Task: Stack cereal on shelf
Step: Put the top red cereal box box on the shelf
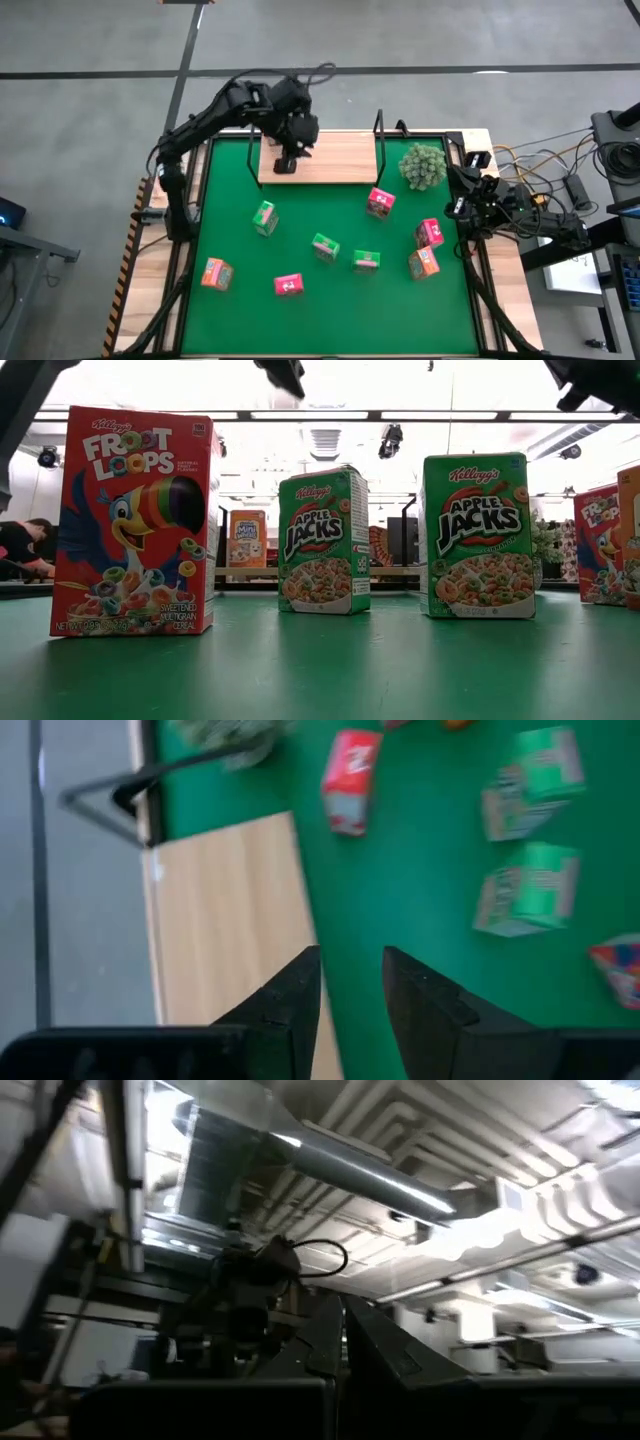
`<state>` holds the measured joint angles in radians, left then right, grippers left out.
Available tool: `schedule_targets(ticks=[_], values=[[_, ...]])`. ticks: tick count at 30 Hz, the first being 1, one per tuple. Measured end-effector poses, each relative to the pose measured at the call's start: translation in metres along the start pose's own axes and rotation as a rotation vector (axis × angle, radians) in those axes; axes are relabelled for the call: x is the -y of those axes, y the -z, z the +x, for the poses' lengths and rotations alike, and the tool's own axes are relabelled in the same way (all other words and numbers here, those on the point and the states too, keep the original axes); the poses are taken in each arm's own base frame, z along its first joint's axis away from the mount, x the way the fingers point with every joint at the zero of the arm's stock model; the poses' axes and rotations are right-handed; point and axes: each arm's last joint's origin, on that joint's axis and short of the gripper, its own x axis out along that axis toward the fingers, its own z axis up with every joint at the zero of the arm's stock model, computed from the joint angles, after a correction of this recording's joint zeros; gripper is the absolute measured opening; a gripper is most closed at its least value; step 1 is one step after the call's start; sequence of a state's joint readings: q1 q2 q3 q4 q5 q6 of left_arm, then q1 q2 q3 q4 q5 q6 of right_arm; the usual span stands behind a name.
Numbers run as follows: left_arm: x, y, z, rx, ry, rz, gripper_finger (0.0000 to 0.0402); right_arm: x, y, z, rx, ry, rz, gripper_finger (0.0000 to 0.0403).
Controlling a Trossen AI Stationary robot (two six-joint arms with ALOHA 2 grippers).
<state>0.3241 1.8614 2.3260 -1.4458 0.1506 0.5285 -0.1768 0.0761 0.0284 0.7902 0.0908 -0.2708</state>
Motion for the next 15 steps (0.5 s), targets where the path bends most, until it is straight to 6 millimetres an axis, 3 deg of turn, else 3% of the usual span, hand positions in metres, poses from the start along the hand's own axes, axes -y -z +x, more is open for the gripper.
schedule_targets(ticks=[8,15], values=[[0.037,0.002,-0.027,0.103,0.030,0.033,0.0091,-0.002,0.000,0.003,-0.007,-0.069,0.105,0.0009],[0.065,0.021,-0.014,0.268,0.010,-0.043,0.0091,-0.007,0.014,0.015,-0.135,-0.098,0.184,0.0009]])
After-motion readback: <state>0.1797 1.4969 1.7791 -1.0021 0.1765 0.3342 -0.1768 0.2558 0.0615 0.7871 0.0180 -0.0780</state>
